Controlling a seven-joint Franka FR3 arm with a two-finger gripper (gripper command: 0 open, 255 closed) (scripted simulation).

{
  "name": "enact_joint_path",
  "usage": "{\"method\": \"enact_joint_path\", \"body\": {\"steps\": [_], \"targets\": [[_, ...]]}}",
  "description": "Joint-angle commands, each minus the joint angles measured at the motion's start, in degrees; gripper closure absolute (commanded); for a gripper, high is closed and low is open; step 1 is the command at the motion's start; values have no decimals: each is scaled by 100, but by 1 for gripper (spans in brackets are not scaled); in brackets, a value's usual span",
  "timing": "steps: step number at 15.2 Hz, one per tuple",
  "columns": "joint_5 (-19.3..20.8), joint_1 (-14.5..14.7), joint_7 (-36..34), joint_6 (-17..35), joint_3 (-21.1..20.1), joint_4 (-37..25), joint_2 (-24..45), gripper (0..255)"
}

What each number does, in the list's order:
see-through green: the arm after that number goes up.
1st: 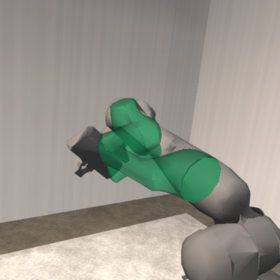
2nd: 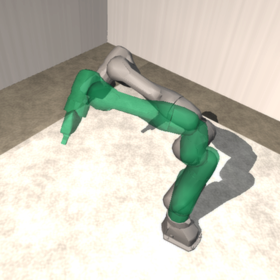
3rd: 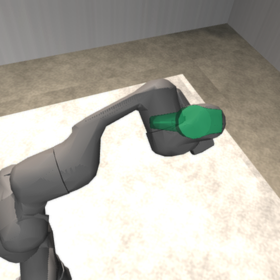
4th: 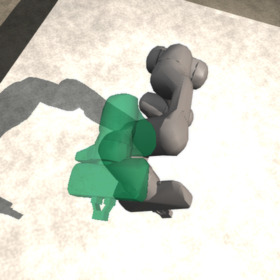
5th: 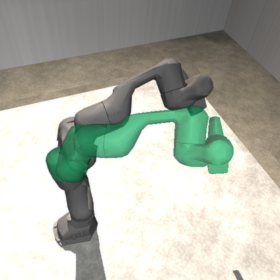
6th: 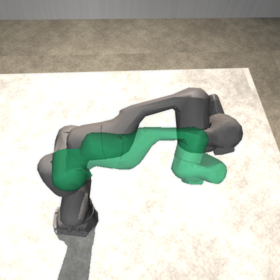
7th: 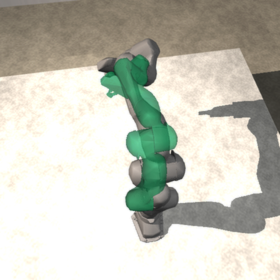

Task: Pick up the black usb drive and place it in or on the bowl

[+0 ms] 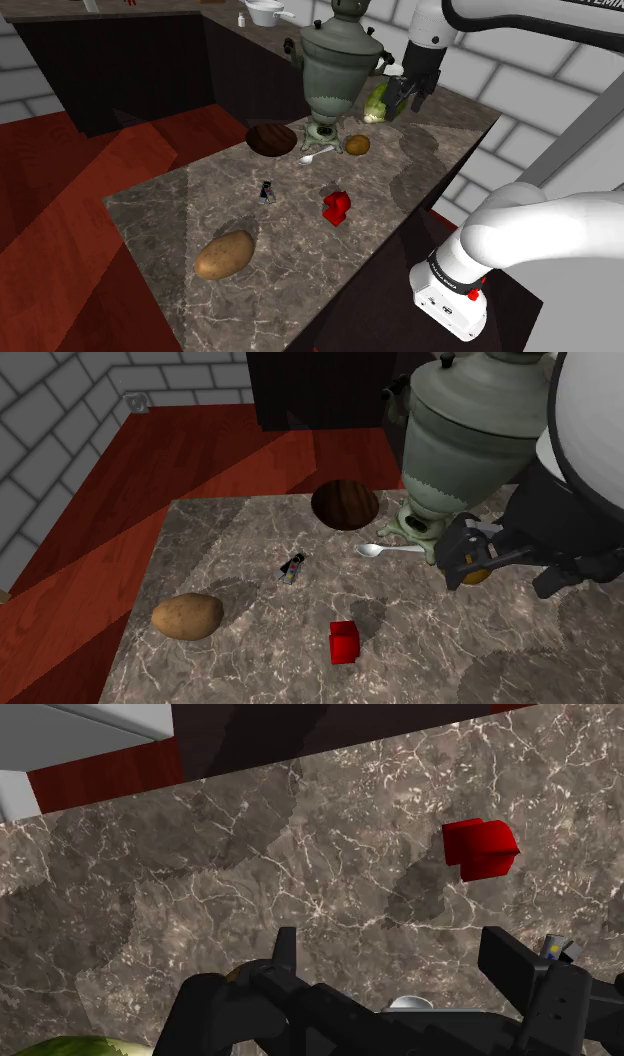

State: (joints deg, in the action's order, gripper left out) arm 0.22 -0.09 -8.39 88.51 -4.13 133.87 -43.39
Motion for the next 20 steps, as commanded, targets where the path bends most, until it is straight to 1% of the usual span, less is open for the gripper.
{"method": "enact_joint_path", "body": {"steps": [1,7,12,16,20], "targets": [[0,0,0,0,0,0,0,0],[-345,173,-529,976,-493,384,533,0],[-547,290,-962,1809,-918,497,1189,0],[-614,354,-1324,2461,-1259,447,1839,0],[-559,384,-1724,3075,-1594,273,2583,0]]}}
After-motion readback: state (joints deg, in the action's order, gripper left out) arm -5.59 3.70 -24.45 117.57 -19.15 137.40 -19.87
